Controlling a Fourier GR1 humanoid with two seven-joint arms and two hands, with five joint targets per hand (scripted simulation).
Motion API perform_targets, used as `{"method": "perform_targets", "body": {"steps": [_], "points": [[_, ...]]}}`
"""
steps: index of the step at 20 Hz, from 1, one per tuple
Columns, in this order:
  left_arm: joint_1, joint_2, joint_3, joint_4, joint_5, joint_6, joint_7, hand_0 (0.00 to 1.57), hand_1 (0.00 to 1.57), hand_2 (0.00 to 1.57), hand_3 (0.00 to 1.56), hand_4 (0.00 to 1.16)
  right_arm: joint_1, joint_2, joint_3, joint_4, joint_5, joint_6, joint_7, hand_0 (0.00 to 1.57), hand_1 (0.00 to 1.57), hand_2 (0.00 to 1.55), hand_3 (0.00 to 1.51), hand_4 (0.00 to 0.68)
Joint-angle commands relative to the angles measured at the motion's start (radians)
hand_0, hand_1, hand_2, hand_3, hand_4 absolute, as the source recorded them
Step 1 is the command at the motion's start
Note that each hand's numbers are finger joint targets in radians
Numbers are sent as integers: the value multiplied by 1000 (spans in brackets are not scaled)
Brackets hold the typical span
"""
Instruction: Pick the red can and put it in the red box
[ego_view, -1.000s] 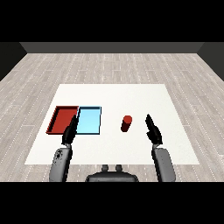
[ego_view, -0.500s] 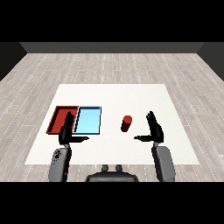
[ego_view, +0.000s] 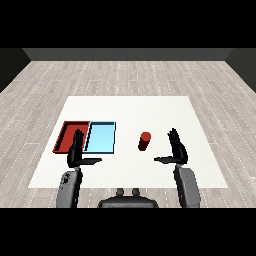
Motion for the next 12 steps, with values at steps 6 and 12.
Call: {"method": "perform_targets", "body": {"steps": [6, 12], "points": [[15, 18, 14, -31, 26, -22, -5, 0, 0, 0, 0, 0, -86, 3, -25, 35, -19, -27, 27, 0, 0, 0, 0, 0], [-56, 27, 27, 48, 17, -18, -22, 0, 0, 0, 0, 0, -99, 15, -22, 218, 5, 3, -114, 0, 0, 0, 0, 0]]}}
